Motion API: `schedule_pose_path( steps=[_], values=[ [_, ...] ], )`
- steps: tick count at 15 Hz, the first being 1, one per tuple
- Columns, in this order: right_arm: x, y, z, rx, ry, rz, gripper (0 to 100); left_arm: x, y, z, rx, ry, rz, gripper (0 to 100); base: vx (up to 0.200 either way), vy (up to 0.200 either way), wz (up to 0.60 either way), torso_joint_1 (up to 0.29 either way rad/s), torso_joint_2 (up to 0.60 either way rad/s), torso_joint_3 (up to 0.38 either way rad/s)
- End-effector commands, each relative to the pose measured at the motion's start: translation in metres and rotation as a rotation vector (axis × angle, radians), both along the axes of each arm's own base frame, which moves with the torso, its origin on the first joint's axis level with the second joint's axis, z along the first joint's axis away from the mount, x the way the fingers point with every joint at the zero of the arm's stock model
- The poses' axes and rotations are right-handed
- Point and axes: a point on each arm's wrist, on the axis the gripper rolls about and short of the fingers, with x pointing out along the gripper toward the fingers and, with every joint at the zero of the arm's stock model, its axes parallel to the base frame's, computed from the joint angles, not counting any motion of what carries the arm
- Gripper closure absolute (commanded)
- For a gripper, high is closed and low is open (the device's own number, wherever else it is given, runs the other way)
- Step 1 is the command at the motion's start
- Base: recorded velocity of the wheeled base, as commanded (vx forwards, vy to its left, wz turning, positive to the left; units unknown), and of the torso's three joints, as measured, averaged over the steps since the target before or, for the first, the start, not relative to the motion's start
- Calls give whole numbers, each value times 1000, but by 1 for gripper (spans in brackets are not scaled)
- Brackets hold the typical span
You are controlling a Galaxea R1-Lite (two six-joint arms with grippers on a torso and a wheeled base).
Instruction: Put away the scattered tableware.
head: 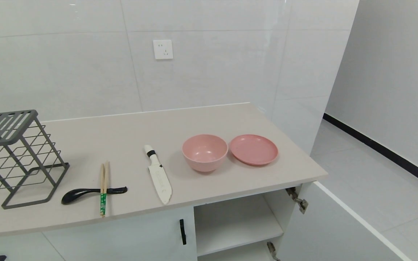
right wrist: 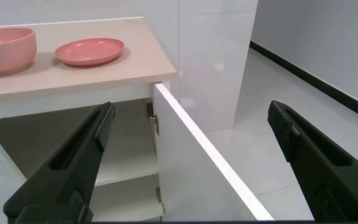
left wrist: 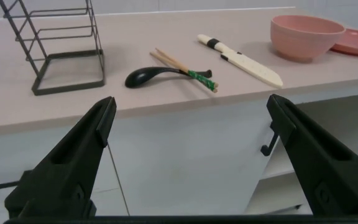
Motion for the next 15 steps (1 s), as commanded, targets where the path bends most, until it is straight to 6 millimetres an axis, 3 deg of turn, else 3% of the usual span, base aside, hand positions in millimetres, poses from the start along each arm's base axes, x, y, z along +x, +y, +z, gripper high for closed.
schedule_pose_path(
  steps=[1,4,9,15],
  values=[
    [0,0,0,-1,0,0,0,0,0,0,0,2,1,0,200,0,0,32,-105,-66],
    [0,0,0,-1,0,0,0,0,0,0,3,2,2,0,200,0,0,20,-30,-22],
    [0,0,0,-1,0,0,0,0,0,0,-2,2,5,0,0,0,0,4,-15,-9],
    [0,0,0,-1,0,-2,0,0,0,0,-3,2,7,0,0,0,0,157,-373,-216]
  ],
)
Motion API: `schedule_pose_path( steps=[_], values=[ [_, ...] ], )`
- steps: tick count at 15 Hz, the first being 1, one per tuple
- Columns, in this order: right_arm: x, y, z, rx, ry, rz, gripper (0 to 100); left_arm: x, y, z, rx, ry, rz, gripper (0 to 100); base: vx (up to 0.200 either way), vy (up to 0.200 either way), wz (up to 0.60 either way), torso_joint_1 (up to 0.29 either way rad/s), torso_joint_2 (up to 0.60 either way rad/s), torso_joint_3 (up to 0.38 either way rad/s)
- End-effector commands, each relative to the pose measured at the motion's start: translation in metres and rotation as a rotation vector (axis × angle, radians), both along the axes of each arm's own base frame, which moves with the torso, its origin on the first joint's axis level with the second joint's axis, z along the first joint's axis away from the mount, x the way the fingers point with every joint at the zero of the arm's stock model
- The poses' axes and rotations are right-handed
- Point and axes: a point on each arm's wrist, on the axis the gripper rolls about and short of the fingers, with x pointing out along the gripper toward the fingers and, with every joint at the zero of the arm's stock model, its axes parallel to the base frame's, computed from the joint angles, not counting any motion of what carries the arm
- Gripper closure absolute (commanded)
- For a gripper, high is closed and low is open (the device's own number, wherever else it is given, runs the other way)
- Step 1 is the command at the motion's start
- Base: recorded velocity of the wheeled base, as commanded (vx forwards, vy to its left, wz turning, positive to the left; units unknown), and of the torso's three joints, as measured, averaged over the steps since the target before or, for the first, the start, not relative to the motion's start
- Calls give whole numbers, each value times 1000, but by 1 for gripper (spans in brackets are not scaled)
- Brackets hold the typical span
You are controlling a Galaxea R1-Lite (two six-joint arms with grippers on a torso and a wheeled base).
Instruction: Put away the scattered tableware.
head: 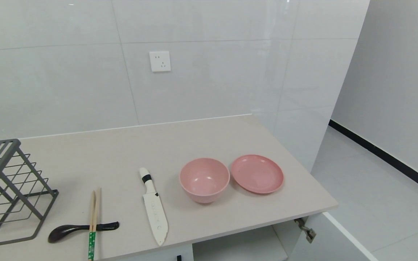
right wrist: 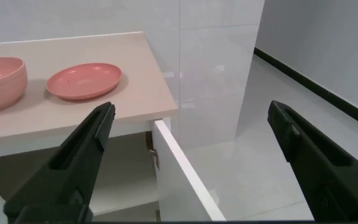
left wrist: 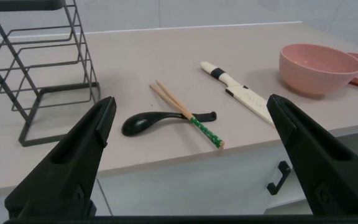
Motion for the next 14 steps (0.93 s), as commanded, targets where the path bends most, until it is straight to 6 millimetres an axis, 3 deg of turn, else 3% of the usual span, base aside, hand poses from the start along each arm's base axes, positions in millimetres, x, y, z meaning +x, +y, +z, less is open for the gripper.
schedule_pose_path(
  steps=[1,5,14],
  values=[
    [0,0,0,0,0,0,0,0,0,0,-2,0,1,0,0,0,0,41,-119,-56],
    [0,0,0,0,0,0,0,0,0,0,-1,2,-1,0,0,0,0,178,-394,-226],
    [0,0,0,0,0,0,0,0,0,0,9,0,1,0,22,0,0,11,-26,-12]
  ],
)
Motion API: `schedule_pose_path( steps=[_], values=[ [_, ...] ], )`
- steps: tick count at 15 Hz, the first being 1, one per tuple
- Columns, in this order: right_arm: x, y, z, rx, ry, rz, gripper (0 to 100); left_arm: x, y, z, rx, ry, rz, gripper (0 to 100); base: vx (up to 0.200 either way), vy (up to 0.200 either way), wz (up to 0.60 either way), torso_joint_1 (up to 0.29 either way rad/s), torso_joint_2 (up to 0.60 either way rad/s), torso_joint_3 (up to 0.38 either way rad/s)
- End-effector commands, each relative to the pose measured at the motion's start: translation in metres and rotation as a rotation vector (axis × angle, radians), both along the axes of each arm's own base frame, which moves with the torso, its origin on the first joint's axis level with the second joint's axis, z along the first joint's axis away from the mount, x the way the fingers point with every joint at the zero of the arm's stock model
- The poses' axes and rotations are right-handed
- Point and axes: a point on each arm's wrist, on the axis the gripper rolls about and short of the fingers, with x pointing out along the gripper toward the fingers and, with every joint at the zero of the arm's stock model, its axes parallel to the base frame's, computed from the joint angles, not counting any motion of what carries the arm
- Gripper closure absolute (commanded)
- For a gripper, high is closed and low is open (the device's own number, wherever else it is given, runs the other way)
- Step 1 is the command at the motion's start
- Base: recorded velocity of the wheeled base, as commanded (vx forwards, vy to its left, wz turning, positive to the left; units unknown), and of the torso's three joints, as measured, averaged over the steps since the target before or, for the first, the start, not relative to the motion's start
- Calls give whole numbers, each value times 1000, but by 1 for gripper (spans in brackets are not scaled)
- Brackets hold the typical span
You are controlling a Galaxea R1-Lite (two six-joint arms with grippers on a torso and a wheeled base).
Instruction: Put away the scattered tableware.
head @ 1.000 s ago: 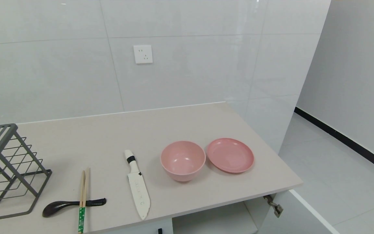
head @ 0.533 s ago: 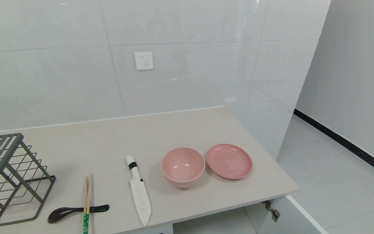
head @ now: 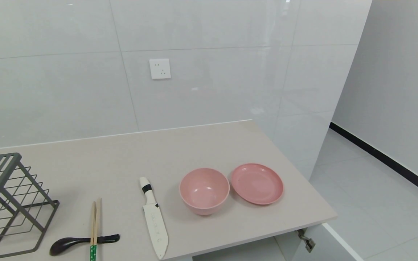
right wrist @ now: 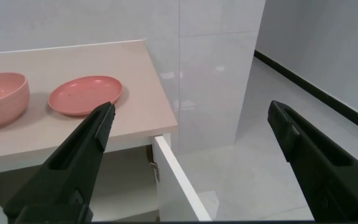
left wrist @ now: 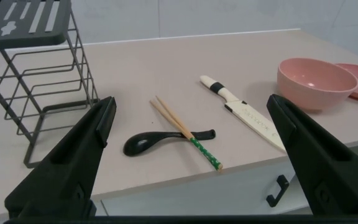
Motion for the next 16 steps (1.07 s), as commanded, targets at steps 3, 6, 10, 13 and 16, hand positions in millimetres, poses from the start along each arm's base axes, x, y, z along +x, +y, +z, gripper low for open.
schedule_pose_path(
  steps=[3,6,10,13,16],
  values=[
    [0,0,0,-5,-3,2,0,0,0,0,2,0,-1,0,67,0,0,1,1,1],
    [0,0,0,-2,-1,0,0,0,0,0,2,1,-1,0,133,0,0,-5,-2,2],
    [0,0,0,3,-3,2,0,0,0,0,2,0,-1,0,0,0,0,38,-113,-55],
    [0,0,0,0,-3,2,0,0,0,0,5,1,-3,0,0,0,0,15,-28,-14],
    [0,0,0,-9,-4,2,0,0,0,0,2,0,-3,0,0,0,0,0,0,0]
  ],
)
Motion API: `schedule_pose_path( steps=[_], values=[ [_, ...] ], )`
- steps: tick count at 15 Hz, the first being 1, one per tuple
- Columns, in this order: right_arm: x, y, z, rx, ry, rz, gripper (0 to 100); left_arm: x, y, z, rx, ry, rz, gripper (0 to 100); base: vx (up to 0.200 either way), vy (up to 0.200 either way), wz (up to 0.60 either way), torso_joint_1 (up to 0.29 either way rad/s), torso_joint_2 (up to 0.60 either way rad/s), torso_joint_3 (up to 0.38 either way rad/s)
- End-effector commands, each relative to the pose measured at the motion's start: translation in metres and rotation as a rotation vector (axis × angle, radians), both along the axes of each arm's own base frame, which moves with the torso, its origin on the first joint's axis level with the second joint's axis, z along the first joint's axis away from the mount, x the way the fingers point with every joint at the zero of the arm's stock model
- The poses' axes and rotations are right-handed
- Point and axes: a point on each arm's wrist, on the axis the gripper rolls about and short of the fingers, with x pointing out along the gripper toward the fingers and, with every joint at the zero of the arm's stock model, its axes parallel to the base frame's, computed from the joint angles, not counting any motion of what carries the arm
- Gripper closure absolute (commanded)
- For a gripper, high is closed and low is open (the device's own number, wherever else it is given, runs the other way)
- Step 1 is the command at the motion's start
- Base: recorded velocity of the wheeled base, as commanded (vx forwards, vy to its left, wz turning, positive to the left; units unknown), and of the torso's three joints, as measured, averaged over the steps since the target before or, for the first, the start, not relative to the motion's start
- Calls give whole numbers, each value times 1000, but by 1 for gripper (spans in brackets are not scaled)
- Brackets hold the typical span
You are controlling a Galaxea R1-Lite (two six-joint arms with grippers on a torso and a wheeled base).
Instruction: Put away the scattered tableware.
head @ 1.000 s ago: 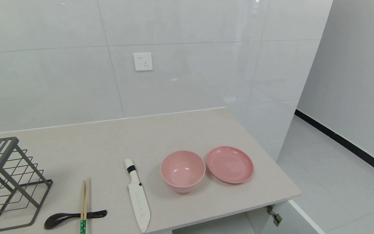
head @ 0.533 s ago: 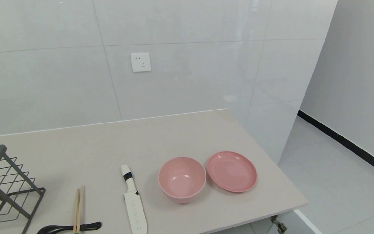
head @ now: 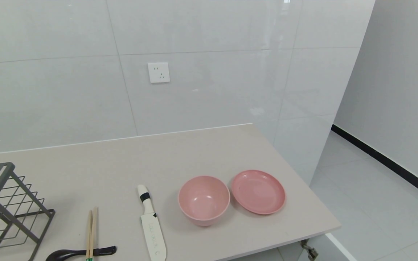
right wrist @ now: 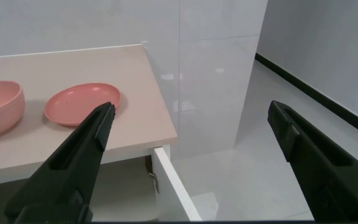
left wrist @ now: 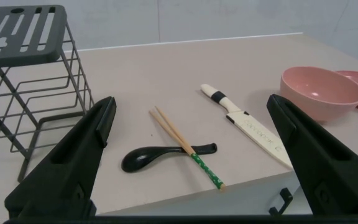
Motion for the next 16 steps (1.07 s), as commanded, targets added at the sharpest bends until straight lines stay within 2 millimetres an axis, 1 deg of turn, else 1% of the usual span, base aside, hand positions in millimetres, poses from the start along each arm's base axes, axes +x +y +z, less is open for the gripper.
schedule_pose_path(
  steps=[1,4,7,16],
  values=[
    [0,0,0,-24,-2,3,0,0,0,0,3,-2,-8,0,0,0,0,0,0,0],
    [0,0,0,-8,-1,4,0,0,0,0,-5,2,-12,0,0,0,0,0,0,0],
    [0,0,0,9,0,5,0,0,0,0,0,0,-9,0,-200,0,0,17,1,-1],
    [0,0,0,13,1,14,0,0,0,0,3,1,-11,0,0,0,0,0,0,0]
  ],
)
